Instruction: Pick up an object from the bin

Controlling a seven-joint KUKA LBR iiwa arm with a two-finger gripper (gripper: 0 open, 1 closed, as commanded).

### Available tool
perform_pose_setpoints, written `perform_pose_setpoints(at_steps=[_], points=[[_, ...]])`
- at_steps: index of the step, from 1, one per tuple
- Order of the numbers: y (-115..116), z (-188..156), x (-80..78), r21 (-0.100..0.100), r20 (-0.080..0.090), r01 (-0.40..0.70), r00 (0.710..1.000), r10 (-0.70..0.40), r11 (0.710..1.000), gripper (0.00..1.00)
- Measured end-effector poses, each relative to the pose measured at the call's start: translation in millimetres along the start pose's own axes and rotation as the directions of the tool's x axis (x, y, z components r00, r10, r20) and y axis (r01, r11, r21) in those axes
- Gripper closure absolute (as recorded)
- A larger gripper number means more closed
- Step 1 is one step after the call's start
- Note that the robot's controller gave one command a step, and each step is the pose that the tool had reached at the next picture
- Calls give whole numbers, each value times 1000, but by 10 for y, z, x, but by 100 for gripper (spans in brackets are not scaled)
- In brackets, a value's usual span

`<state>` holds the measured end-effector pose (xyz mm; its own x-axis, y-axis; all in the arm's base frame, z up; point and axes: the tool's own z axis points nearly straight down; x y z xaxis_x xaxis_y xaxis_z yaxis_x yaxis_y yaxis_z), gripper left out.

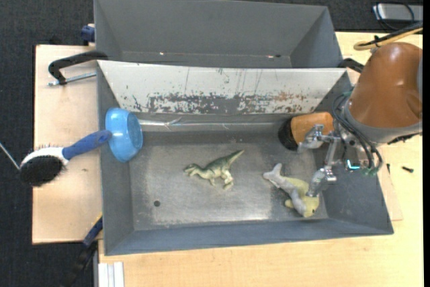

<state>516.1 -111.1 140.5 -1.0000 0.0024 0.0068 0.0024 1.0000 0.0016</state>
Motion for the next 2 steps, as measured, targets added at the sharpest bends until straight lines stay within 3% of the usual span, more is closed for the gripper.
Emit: perform_pose_setpoints(at_steps=[1, 2], points=[[-12, 637, 74, 0, 2, 27, 1000, -27, 1000, 0], [-17, 601, 71, 1, 3, 28, 1000, -28, 1000, 100]])
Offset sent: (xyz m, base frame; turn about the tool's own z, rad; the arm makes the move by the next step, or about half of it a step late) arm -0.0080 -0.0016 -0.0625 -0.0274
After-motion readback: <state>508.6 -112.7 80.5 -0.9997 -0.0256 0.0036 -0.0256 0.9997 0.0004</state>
